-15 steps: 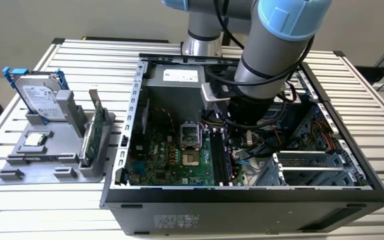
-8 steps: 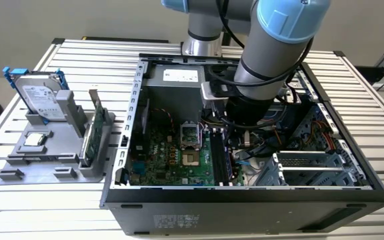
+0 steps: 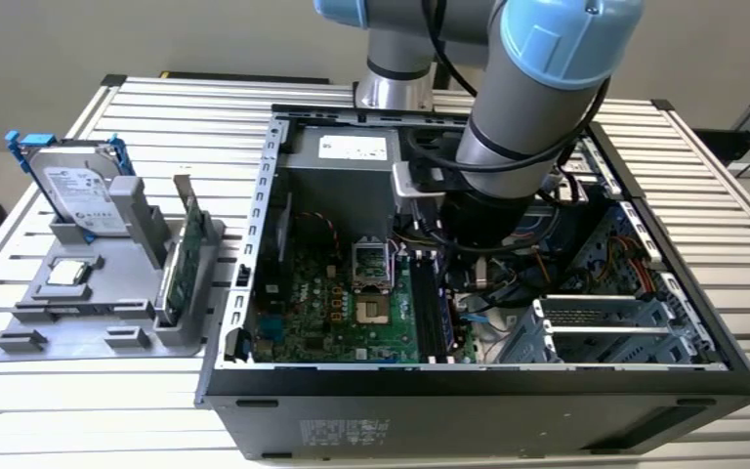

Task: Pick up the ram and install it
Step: 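Press down the ram until it locks into place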

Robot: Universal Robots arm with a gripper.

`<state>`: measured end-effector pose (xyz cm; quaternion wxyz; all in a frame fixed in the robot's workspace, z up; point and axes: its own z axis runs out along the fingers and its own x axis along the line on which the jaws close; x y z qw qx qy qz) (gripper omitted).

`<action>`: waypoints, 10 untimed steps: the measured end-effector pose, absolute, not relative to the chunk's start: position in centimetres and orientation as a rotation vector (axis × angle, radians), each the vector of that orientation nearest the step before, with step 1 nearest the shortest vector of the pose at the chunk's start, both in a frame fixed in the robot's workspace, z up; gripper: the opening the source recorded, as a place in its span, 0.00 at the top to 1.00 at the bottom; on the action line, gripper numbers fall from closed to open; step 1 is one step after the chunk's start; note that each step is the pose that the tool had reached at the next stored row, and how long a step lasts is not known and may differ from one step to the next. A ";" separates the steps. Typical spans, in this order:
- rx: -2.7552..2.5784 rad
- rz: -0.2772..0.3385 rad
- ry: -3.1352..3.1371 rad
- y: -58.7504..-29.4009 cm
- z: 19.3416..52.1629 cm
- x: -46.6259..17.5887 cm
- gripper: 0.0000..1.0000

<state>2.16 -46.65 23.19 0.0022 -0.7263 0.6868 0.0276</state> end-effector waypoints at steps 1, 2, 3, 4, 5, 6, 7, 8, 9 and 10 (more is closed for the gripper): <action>-2.278 0.087 2.155 -46.7 23.2 2.2 1.00; -2.278 0.087 2.156 -46.6 23.2 2.2 1.00; -2.277 0.087 2.157 -46.6 23.1 2.2 1.00; -2.276 0.087 2.157 -46.6 23.1 2.2 1.00; -2.275 0.087 2.158 -46.6 23.0 2.2 1.00; -2.274 0.087 2.159 -46.6 23.0 2.2 1.00; -2.274 0.087 2.160 -46.6 22.9 2.2 1.00; -2.273 0.087 2.160 -46.6 22.9 2.2 1.00; -2.272 0.087 2.161 -46.6 22.8 2.2 1.00; -2.271 0.087 2.162 -46.6 22.8 2.2 1.00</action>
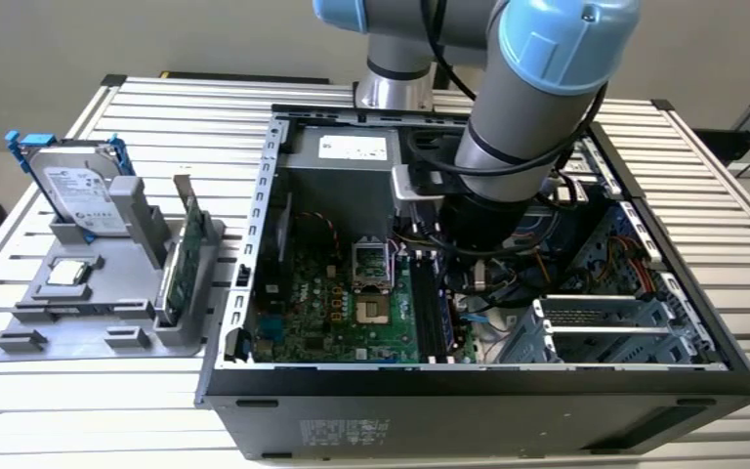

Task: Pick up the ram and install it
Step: 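Press down the ram until it locks into place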

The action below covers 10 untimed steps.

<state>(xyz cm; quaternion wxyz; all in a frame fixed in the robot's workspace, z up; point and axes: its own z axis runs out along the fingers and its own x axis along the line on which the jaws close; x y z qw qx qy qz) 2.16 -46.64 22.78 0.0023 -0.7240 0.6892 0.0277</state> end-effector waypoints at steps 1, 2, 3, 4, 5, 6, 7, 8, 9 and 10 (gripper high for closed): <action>-2.271 0.087 2.163 -46.6 22.7 2.2 1.00; -2.270 0.087 2.163 -46.6 22.7 2.2 1.00; -2.269 0.086 2.164 -46.7 22.6 2.2 1.00; -2.269 0.086 2.165 -46.7 22.6 2.2 1.00; -2.267 0.087 2.166 -46.6 22.5 2.2 1.00; -2.266 0.087 2.167 -46.6 22.4 2.2 1.00; -2.266 0.087 2.168 -46.6 22.4 2.2 1.00; -2.265 0.086 2.169 -46.7 22.4 2.2 1.00; -2.265 0.086 2.170 -46.7 22.3 2.2 1.00; -2.264 0.086 2.170 -46.7 22.3 2.2 1.00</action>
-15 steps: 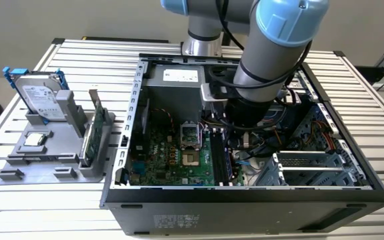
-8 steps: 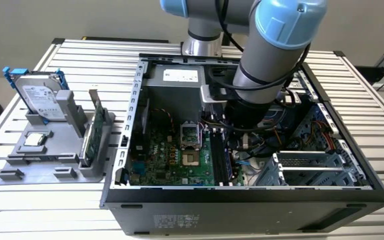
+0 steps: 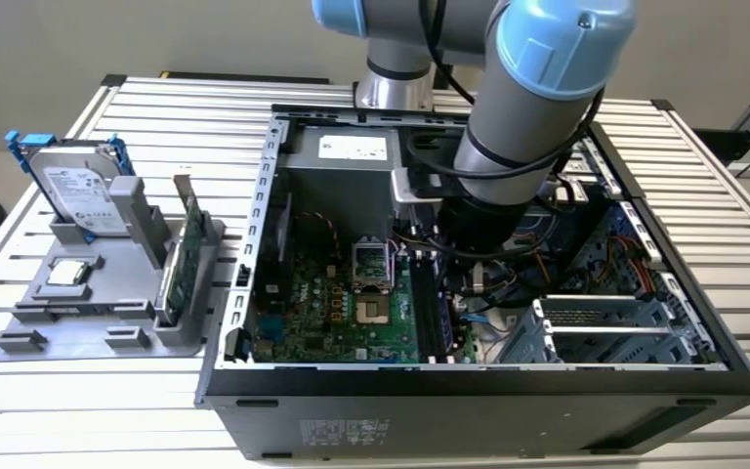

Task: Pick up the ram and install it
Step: 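Press down the ram until it locks into place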

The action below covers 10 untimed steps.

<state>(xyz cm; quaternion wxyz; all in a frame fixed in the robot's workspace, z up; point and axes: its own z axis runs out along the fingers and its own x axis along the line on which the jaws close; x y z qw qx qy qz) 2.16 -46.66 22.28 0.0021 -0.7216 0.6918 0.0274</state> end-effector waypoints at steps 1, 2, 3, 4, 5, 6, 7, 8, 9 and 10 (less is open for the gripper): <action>-2.263 0.086 2.171 -46.7 22.2 2.2 1.00; -2.262 0.086 2.172 -46.7 22.2 2.2 1.00; -2.261 0.086 2.172 -46.6 22.1 2.2 1.00; -2.261 0.087 2.173 -46.6 22.0 2.2 1.00; -2.260 0.086 2.174 -46.7 22.0 2.2 1.00; -2.259 0.086 2.175 -46.7 22.0 2.2 1.00; -2.259 0.086 2.175 -46.7 22.0 2.2 1.00; -2.257 0.088 2.174 -46.6 22.2 2.2 1.00; -2.256 0.089 2.174 -46.6 22.4 2.2 1.00; -2.258 0.088 2.175 -46.6 22.7 2.2 1.00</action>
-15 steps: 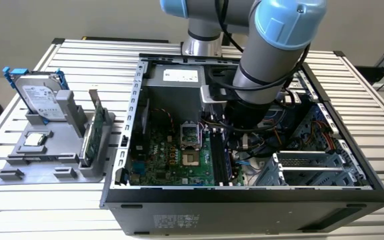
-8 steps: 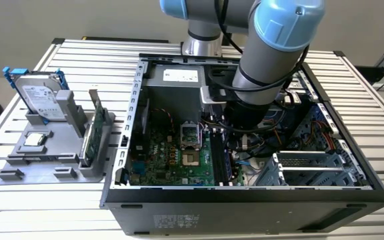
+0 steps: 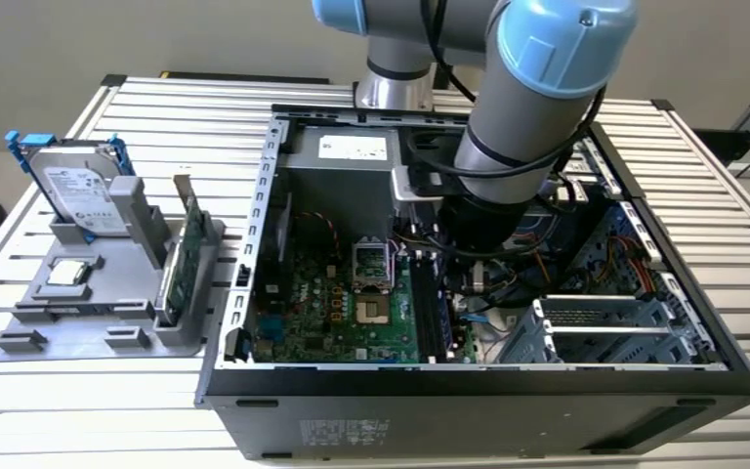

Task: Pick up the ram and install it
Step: 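Press down the ram until it locks into place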

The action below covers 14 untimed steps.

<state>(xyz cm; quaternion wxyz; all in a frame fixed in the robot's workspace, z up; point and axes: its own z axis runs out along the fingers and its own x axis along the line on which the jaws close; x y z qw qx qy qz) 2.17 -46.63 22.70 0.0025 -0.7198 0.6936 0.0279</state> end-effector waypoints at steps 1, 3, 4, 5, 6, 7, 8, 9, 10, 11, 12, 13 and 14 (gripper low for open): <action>-2.258 0.088 2.176 -46.6 23.0 2.2 1.00; -2.258 0.088 2.176 -46.6 23.5 2.2 1.00; -2.259 0.089 2.176 -46.6 23.8 2.2 1.00; -2.259 0.089 2.176 -46.6 24.1 2.2 1.00; -2.259 0.089 2.177 -46.6 24.3 2.2 1.00; -2.259 0.089 2.177 -46.6 24.6 2.2 1.00; -2.259 0.090 2.177 -46.6 24.8 2.2 1.00; -2.259 0.090 2.177 -46.6 25.1 2.2 1.00; -2.259 0.090 2.177 -46.6 25.3 2.2 1.00; -2.259 0.091 2.177 -46.6 25.4 2.2 1.00; -2.259 0.091 2.177 -46.6 25.6 2.2 1.00; -2.259 0.091 2.178 -46.6 25.7 2.2 1.00; -2.259 0.091 2.178 -46.6 25.7 2.2 1.00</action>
